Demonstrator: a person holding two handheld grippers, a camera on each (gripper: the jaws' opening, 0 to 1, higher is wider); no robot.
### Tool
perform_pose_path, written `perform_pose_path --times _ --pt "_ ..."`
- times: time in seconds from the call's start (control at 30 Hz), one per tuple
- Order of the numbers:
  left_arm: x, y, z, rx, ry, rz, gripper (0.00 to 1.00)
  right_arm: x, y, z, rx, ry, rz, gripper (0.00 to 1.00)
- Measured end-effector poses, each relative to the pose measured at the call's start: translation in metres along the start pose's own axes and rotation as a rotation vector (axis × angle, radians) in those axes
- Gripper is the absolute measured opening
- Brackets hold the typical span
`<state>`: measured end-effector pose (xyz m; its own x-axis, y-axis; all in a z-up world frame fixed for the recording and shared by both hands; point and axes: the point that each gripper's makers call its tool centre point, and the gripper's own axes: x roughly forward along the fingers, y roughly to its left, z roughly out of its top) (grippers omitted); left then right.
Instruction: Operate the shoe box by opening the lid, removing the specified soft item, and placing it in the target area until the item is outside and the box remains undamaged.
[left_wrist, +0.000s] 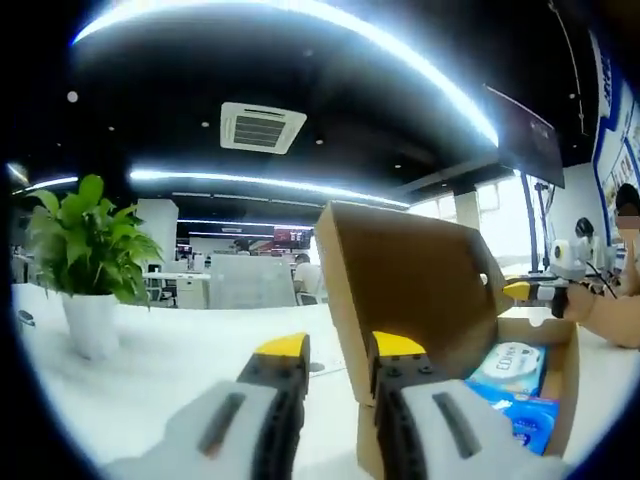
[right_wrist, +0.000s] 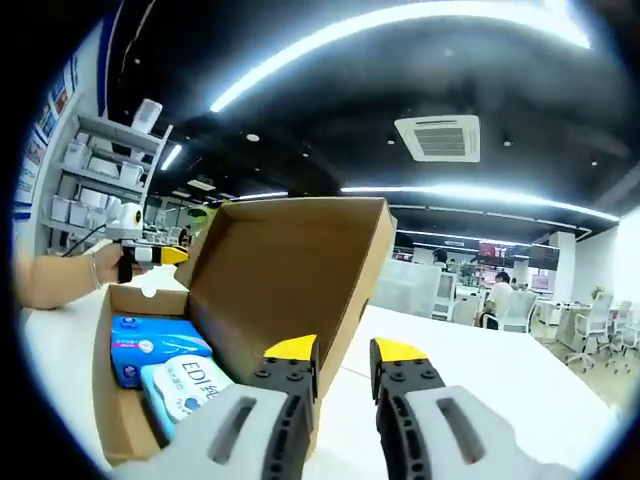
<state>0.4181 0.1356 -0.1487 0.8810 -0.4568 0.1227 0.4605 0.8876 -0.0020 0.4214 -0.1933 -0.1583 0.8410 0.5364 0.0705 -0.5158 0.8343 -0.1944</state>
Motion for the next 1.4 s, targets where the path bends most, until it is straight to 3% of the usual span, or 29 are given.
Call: perform_pose_path --times 0.23,0.57,0.77,1.03,1.27,1.4 --pt "-0.001 0.003 -0.001 -0.003 -0.003 0.0 0.24 -0.002 -0.002 0.001 -0.029 -0.006 -0.019 0.19" --pt "-0.005 0.003 -0.005 0.0 -0.001 0.002 0.25 -0.006 -0.007 0.002 -0.007 -0.023 -0.026 0.2" --pt "-0.006 0.005 -0.009 0.015 0.012 0.015 0.23 -0.008 -0.016 0.0 -0.015 -0.011 -0.06 0.13" --pt "-0.005 0.006 -0.013 0.011 0.027 0.015 0.23 -0.008 -0.021 -0.007 0.045 -0.002 -0.06 0.13" --pt "-0.006 0.005 -0.013 -0.014 0.022 0.005 0.23 -0.006 -0.013 -0.006 0.049 -0.015 -0.021 0.13" --pt "-0.006 0.002 -0.015 -0.066 0.017 -0.016 0.23 -0.004 -0.011 -0.01 0.028 0.003 -0.02 0.13"
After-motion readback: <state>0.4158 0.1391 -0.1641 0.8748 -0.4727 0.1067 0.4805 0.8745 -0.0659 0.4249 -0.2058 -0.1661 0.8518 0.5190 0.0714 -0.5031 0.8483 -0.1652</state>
